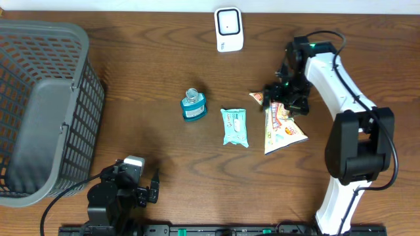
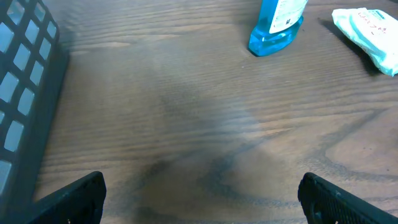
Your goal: Scan the item barcode
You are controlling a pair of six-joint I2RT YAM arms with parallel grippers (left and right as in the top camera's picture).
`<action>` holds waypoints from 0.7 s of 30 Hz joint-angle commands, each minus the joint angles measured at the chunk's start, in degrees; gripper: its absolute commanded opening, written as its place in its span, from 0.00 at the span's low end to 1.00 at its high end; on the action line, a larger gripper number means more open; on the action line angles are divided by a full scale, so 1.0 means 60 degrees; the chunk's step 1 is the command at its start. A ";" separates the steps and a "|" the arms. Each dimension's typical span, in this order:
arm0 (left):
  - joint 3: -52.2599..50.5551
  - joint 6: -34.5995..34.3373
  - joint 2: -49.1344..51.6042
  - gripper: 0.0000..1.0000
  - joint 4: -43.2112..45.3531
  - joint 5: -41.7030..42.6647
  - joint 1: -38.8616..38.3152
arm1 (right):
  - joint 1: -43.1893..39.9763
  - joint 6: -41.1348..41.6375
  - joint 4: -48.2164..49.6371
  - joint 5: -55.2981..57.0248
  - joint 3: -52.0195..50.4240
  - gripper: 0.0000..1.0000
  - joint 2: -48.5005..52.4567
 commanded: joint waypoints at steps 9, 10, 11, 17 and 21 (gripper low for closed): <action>0.0015 -0.0084 -0.0058 0.99 -0.0007 0.0113 -0.0029 | 0.0175 0.0947 -0.2546 0.1727 0.2044 0.01 -0.1577; 0.0015 -0.0084 -0.0058 0.99 -0.0007 0.0113 -0.0029 | 0.0186 0.1158 -0.2473 0.1698 0.1832 0.01 -0.1832; 0.0015 -0.0084 -0.0058 0.99 -0.0007 0.0113 -0.0029 | 0.0222 0.1264 -0.2299 0.1690 0.1581 0.01 -0.2004; 0.0015 -0.0084 -0.0058 0.99 -0.0007 0.0113 -0.0029 | 0.0321 0.2106 0.0321 0.2116 -0.1515 0.01 -0.2193; 0.0015 -0.0084 -0.0058 0.99 -0.0007 0.0113 -0.0029 | 0.0335 0.2670 0.1650 0.2189 -0.3279 0.01 -0.2069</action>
